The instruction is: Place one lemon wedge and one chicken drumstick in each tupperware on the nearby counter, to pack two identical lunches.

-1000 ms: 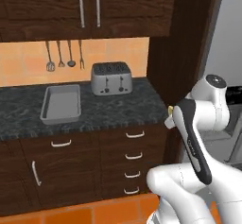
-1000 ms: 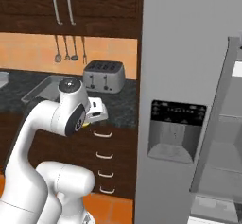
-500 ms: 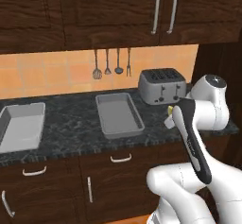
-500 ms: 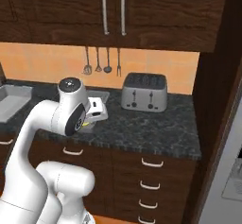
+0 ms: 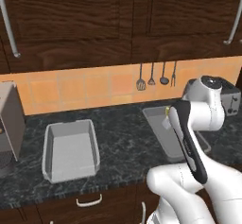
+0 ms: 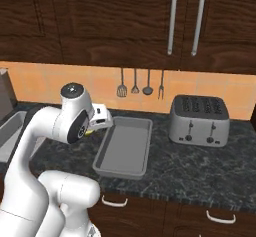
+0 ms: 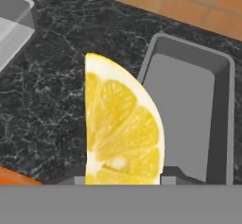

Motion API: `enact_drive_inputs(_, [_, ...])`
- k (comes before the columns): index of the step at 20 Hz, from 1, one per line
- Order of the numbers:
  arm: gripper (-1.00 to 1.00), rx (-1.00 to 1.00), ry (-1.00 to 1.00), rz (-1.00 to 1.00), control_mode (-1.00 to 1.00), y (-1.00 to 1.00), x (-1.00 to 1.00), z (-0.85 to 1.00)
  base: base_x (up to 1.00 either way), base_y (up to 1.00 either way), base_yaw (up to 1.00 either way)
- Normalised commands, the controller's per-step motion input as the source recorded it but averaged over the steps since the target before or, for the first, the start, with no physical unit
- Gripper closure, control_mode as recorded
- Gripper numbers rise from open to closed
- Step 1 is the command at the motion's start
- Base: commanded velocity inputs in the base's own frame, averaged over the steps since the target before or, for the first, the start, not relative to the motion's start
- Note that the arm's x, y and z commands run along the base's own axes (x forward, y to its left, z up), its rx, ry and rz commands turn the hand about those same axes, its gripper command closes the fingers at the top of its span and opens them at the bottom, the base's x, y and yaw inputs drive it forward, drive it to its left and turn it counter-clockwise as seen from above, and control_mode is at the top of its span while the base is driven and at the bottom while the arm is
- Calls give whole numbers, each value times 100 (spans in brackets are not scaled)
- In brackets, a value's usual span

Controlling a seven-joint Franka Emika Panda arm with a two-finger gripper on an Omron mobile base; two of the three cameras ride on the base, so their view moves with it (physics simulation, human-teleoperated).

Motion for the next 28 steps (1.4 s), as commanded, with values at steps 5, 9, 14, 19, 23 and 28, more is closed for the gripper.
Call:
enact_drive_inputs(5, [100, 4, 13, 0, -100, -60, 58, -61, 0, 0, 0])
enact_drive_inputs(9, [100, 12, 9, 0, -100, -92, 63, -34, 0, 0, 0])
enact_drive_inputs(14, [100, 9, 15, 0, -100, -29, 94, -45, 0, 0, 0])
enact_drive_inputs(19, [100, 5, 16, 0, -100, 0, 89, -45, 0, 0, 0])
enact_drive_inputs(23, [100, 0, 7, 4, -100, -9, 58, -54, 0, 0, 0])
enact_drive_inputs(28, [-100, 0, 0, 2, -100, -8, 43, -55, 0, 0, 0])
